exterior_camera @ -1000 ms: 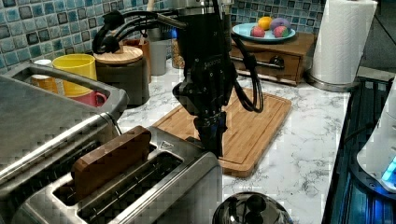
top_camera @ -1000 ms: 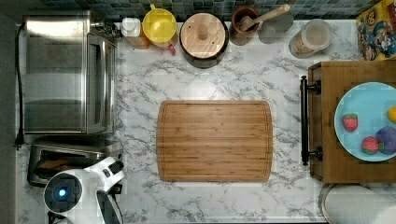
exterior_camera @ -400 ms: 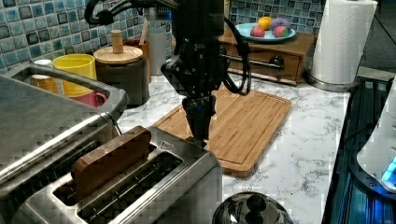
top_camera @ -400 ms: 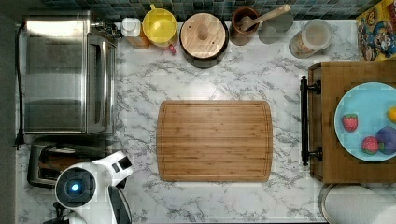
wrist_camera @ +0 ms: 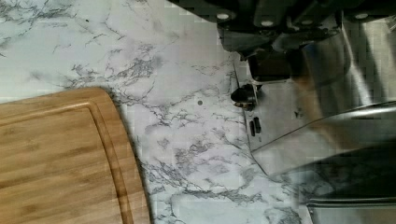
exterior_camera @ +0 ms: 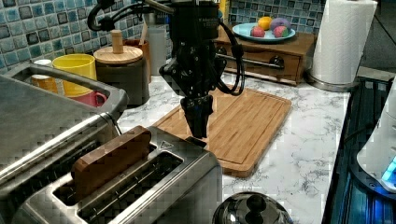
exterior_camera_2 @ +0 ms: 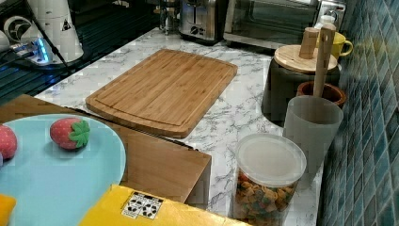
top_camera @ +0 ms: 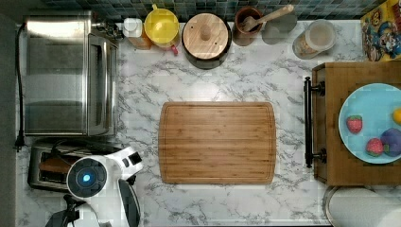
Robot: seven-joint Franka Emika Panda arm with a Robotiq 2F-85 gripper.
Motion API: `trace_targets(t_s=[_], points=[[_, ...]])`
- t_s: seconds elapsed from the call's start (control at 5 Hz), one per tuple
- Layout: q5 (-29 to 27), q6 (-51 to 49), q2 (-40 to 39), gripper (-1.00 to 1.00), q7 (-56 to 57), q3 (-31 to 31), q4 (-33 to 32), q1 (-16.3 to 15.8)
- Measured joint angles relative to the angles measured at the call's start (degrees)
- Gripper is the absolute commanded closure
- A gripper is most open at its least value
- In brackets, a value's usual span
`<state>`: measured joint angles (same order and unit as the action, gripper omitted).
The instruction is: Turn on the toaster.
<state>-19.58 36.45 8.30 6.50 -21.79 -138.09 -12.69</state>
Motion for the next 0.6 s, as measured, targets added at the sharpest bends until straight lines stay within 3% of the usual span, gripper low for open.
trace_targets(t_s=[0.6], points=[[-0.27, 1.68, -7.3, 1.0, 0.03, 0.7, 1.57, -0.1]])
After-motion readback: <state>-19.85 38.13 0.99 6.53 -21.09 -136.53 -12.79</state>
